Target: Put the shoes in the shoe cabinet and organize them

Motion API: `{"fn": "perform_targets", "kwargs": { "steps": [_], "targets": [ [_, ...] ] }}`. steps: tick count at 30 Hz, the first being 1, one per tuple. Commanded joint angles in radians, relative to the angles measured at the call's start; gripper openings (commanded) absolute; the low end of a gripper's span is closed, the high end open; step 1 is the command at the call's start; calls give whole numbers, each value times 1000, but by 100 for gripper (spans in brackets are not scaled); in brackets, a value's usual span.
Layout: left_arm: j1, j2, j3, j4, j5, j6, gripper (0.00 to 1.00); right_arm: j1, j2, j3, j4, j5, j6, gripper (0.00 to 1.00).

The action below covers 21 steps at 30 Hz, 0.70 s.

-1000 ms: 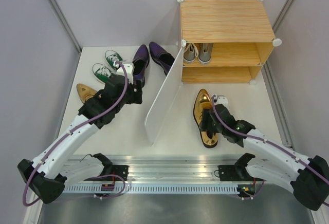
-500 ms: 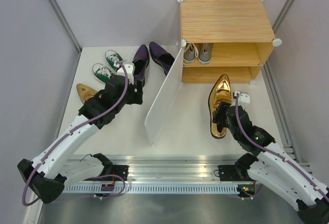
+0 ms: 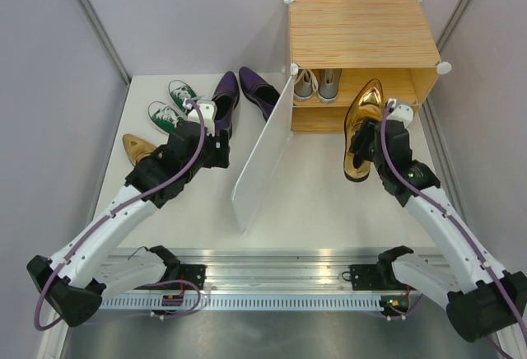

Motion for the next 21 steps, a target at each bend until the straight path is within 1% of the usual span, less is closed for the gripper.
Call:
{"fn": "perform_targets", "kwargs": {
  "steps": [1, 2, 4, 8, 12, 14, 18, 21],
  "targets": [
    [-8, -23, -4, 27, -1, 33, 82, -94, 81, 148, 153, -108, -61, 1],
    [-8, -25, -6, 25, -1, 33, 82, -136, 105, 165, 159, -135, -73, 1],
    [-11, -25, -6, 25, 3, 33, 82, -179, 168, 217, 185, -149, -106, 1],
    [-12, -22, -4, 27, 9, 33, 82, -235, 270, 306, 219, -175, -130, 1],
    [-14, -25, -4, 27, 12, 33, 82, -270, 398, 371, 303, -240, -155, 1],
    [-14, -25, -4, 25, 10, 33, 82, -293, 433, 383, 360, -269, -153, 1],
    [-15, -20, -4, 25, 9, 34, 82, -308, 539, 449, 391, -287, -163, 1],
    [-15, -20, -4, 27, 9, 34, 82, -327, 585, 501, 397, -315, -158, 1]
  ]
}}
